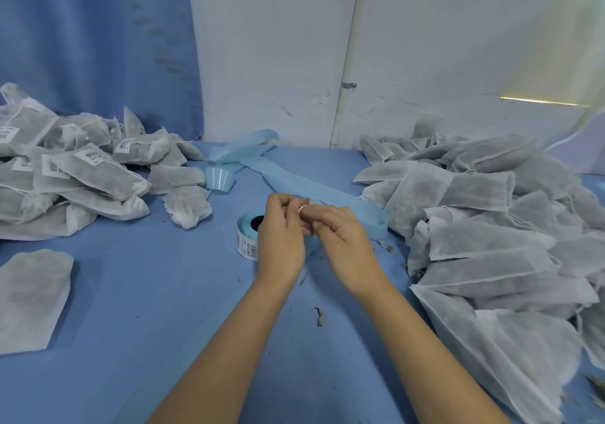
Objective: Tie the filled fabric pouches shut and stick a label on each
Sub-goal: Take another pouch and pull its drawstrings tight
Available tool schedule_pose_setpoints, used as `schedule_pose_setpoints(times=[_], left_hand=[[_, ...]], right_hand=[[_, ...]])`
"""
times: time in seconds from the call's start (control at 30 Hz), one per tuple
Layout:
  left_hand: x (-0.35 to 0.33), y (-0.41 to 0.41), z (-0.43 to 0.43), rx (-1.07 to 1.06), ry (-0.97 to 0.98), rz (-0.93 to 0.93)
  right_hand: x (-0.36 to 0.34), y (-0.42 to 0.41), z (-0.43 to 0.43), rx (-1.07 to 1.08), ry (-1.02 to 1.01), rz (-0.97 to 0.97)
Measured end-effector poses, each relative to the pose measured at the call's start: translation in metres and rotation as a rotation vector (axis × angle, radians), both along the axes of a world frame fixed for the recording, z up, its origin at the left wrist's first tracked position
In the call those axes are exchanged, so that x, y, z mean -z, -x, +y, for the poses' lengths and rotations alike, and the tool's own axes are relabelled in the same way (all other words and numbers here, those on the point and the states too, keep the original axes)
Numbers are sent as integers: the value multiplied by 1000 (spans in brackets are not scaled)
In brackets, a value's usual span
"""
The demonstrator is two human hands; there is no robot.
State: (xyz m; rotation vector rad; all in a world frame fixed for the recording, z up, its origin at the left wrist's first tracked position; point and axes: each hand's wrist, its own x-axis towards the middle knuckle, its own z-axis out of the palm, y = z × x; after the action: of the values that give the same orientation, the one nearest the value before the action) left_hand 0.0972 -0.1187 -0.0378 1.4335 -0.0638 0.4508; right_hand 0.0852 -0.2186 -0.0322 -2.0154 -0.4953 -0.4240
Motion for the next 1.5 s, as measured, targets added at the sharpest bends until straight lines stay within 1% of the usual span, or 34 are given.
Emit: schedule_pose_setpoints(times=[0.13,0.3,0.43,0.67,0.87,1.0,1.07,1.13,1.27,1.37,1.43,1.5], left_hand=[[2,0,5,12,-112,-32],[0,0,7,-21,-181,-31],[0,0,12,-52,-225,-32],[-3,2,11,22,-187,-24],[-1,4,10,54,-207,-19],[-1,4,10,53,-250,-26],[-2,5,9,51,-271,-25],[-2,6,9,49,-291,-25],[-1,5,12,35,-295,-21],[0,4,14,19,-348,-39],[1,4,13,21,-386,-48],[1,5,11,20,-379,-41]], right_hand=[[-4,0,-5,-38,-41,86],[-5,0,-6,-70,-127,150],[-8,0,-6,-77,-220,241],[-11,-1,-17,-132,-500,410],[-11,-1,-20,-189,-774,486],[-15,0,-22,-259,-1003,553],[-16,-1,-22,-273,-1075,578],[-17,-1,-20,-264,-1095,591],[-18,1,-17,-216,-1059,633],[-17,2,-17,-246,-1125,712],[-16,2,-17,-265,-1165,730],[-15,2,-15,-291,-1197,734]])
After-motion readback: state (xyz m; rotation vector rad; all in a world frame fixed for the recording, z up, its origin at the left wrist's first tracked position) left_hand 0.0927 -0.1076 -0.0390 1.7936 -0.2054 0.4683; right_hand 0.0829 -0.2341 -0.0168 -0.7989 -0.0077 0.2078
